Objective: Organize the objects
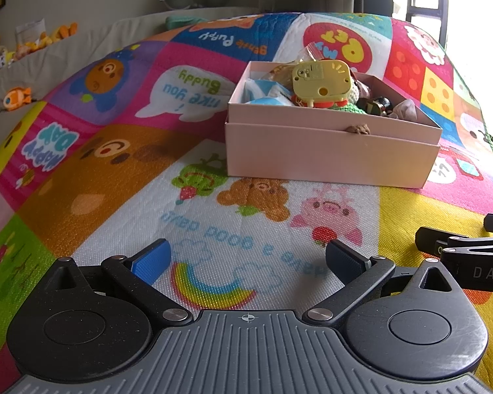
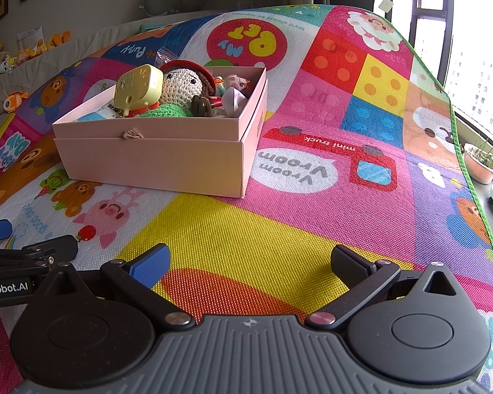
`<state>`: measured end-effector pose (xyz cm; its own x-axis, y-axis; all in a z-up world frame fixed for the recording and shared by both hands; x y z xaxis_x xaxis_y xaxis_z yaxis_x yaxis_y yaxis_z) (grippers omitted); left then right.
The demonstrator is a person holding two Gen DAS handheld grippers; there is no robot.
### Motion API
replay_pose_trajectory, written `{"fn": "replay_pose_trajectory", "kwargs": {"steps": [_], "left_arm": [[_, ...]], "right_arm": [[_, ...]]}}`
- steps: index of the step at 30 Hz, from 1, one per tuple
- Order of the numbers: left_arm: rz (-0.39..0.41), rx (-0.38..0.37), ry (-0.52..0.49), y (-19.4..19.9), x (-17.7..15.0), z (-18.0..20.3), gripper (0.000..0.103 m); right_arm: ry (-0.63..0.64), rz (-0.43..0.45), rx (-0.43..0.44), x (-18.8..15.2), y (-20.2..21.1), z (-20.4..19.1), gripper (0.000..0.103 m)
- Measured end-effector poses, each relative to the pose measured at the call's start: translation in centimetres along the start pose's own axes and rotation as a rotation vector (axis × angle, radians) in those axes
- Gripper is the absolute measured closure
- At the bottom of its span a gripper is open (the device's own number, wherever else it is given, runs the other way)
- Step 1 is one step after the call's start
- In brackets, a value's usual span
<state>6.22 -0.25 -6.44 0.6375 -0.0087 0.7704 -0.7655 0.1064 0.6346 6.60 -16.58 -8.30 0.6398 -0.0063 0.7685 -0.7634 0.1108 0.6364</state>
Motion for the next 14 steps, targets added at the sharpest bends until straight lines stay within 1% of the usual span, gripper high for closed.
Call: {"fn": "replay_pose_trajectory", "kwargs": {"steps": [14], "left_arm": [[0.001,-0.002,0.003,0.02,0.07,0.01,0.000]], "right_arm": [[0.000,0.000,0.000,0.02,-0.04,-0.01,0.000]]}}
Point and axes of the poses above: each gripper's, at about its wrist camera, not at the fingertips, and y roughly against the way its jaws point, z to its right, x to its top, the point moved 10 cm from there along -y, roughly the way its jaws point, and after that the axes turned 7 degrees about -x, right-handed, at the moved point
